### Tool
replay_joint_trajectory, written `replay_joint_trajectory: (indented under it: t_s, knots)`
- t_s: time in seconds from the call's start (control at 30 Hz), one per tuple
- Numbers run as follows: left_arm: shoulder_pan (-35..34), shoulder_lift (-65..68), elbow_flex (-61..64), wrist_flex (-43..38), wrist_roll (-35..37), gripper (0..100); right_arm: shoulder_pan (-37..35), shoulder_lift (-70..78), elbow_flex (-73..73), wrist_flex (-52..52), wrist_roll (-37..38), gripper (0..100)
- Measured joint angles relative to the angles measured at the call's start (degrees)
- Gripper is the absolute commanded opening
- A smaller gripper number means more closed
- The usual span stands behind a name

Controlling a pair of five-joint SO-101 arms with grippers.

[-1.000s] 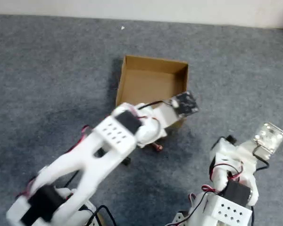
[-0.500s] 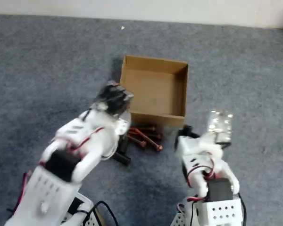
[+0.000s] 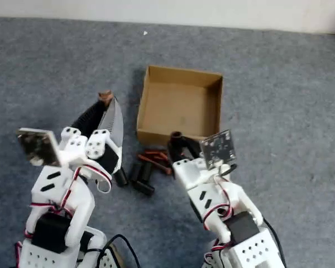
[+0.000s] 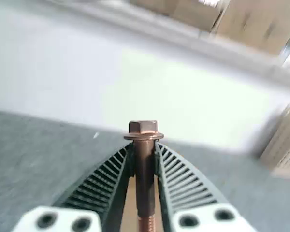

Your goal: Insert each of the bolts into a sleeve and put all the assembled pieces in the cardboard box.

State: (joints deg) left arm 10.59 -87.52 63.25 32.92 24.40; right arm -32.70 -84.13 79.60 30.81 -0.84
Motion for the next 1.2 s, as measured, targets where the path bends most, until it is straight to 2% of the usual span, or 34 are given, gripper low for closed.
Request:
replay_joint_trajectory:
  t_s: [0.17, 0.4, 0.6, 0.8, 1.07, 1.2]
  knots:
    - [0.0, -3.08, 4.66, -8.97, 5.45, 0, -3.96, -0.09, 6.42, -12.48, 0.79, 0.5]
    - [0.0, -5.54, 11.25, -15.47, 8.44, 0, -10.2, -0.09, 15.12, -27.96, 9.32, 0.5]
    - [0.62, -10.29, 17.41, -15.74, 8.44, 0, -10.9, 0.0, 15.56, -29.89, 9.93, 0.5]
    - [5.98, -15.65, 22.68, -15.74, 5.8, 0, -10.99, 0.0, 15.56, -29.89, 10.11, 0.5]
    - [7.3, -16.0, 23.38, -15.74, 4.66, 0, -12.4, 0.0, 15.65, -29.89, 10.46, 0.5]
    - [7.3, -16.0, 23.38, -15.74, 4.66, 0, -12.92, 0.0, 15.65, -29.89, 13.63, 0.5]
